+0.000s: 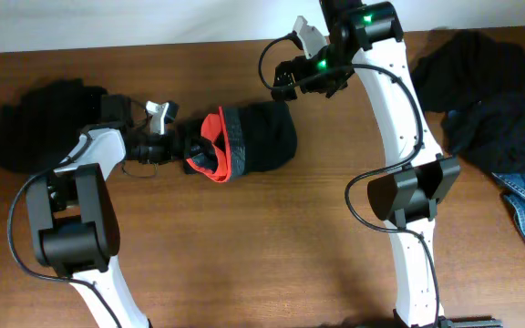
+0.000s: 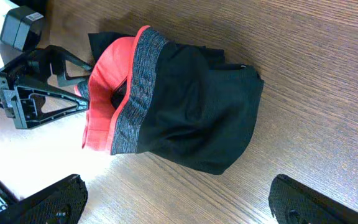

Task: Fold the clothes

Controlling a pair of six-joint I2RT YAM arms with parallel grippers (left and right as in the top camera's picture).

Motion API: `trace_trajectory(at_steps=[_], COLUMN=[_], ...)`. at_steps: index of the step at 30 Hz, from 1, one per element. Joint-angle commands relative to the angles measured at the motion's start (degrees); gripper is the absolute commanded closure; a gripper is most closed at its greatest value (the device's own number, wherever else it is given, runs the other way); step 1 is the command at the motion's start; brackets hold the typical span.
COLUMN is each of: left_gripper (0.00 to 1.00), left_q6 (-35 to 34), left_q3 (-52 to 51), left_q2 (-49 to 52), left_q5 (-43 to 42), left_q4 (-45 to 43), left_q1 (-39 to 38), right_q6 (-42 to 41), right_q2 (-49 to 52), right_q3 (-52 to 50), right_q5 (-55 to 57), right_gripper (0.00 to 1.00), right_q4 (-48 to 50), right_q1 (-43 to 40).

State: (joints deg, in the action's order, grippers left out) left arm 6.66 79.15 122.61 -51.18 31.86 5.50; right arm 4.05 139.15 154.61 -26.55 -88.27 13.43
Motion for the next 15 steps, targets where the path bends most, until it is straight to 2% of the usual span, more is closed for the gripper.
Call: trace_trajectory(at_steps=[1, 9, 15], left_gripper=[0.01, 0.01, 0.01], left_q6=[1.0, 0.9, -1.1], left_q3=[-0.4, -0.4, -0.4], left_q2=[2.9, 2.9, 2.9], left_q5=[5.0, 6.5, 9.0], left_q4=[1.3, 2.2, -1.1], left_q1=[1.8, 4.8, -0.4], right_q6=[1.7, 3.1, 3.0], right_q2=[-1.3, -1.3, -1.3], right_q3=[1.1, 1.1, 1.1], right_q5=[-1.1, -1.1, -1.1], right_gripper=[0.01, 0.01, 0.01], right_q4=[0.0, 0.0, -0.2], right_q1=[0.0, 0.0, 0.0])
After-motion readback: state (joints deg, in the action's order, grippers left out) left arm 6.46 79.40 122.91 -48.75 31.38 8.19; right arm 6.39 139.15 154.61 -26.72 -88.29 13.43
